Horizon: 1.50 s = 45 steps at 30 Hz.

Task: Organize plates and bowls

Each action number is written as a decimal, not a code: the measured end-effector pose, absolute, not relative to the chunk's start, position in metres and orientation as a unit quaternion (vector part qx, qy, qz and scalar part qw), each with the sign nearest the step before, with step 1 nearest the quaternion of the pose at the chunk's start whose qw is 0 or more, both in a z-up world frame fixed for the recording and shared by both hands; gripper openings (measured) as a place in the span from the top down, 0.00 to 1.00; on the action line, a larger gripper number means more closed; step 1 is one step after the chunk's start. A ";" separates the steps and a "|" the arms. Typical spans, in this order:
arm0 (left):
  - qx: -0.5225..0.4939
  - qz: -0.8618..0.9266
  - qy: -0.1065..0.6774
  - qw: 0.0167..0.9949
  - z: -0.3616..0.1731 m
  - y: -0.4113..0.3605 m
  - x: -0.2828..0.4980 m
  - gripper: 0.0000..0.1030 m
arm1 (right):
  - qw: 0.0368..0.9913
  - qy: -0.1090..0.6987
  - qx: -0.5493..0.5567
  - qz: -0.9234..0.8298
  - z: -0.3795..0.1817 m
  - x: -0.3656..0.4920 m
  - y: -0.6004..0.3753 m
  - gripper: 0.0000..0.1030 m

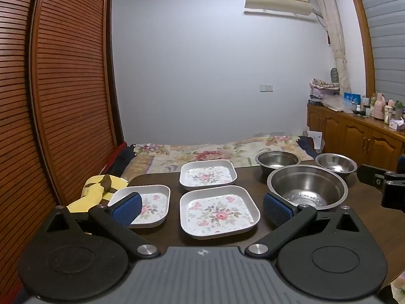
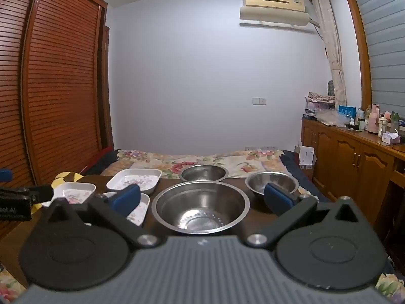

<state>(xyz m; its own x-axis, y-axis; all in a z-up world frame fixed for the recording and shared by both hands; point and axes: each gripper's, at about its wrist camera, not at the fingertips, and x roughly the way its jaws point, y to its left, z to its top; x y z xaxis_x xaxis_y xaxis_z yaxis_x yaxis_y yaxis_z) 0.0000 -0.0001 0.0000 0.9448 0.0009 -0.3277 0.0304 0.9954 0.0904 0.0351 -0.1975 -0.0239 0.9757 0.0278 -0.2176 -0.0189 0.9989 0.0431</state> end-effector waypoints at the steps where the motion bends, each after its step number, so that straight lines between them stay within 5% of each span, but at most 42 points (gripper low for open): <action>1: 0.047 -0.007 0.167 0.985 0.000 0.000 0.000 0.00 | 0.994 0.110 0.020 0.012 -0.024 0.035 -0.198 0.00; 45: 0.048 -0.006 0.188 0.981 -0.012 0.004 0.002 0.00 | 0.993 0.113 0.021 0.009 -0.027 0.033 -0.204 0.00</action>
